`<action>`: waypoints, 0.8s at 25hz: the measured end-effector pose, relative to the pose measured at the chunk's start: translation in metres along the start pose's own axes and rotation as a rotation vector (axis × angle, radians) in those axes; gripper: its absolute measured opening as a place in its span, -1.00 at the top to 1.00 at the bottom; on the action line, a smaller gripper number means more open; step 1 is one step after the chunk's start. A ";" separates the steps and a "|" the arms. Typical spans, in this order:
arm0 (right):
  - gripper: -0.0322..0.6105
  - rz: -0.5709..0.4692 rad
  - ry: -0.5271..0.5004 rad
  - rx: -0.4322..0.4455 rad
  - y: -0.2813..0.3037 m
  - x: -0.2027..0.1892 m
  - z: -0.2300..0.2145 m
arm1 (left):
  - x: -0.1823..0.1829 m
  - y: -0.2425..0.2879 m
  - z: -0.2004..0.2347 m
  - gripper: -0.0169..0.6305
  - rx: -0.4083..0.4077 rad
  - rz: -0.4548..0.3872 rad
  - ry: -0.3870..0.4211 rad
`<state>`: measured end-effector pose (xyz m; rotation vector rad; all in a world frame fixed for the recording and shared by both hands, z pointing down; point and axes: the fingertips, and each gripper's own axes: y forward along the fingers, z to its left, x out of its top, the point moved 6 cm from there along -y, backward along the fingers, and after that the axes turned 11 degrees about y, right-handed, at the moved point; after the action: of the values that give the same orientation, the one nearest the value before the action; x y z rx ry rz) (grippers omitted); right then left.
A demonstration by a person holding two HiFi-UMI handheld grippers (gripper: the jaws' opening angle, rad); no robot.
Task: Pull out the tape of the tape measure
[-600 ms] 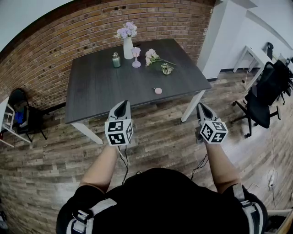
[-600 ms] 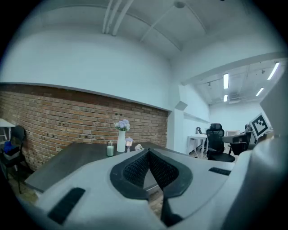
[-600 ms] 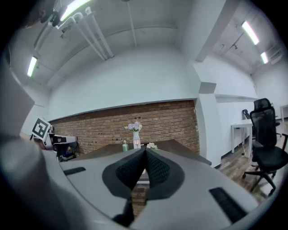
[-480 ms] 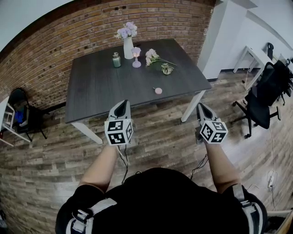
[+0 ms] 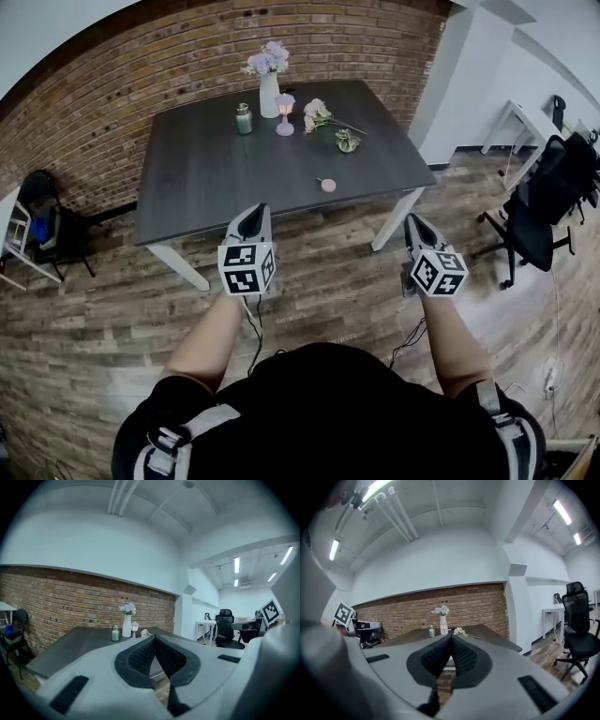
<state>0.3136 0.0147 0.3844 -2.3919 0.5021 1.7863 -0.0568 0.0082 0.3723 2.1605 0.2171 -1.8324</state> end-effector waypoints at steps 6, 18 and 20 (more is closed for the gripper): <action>0.91 -0.023 0.074 0.018 0.003 -0.005 0.003 | -0.004 -0.006 0.005 0.92 -0.016 0.015 0.020; 0.31 0.059 0.053 -0.036 0.044 -0.054 0.056 | -0.053 -0.029 0.072 0.92 -0.040 0.091 0.026; 0.31 0.076 0.045 -0.029 0.053 -0.063 0.068 | -0.063 -0.028 0.086 0.92 -0.036 0.107 0.006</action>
<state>0.2187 -0.0037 0.4293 -2.4692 0.5839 1.7855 -0.1566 0.0124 0.4180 2.1118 0.1318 -1.7502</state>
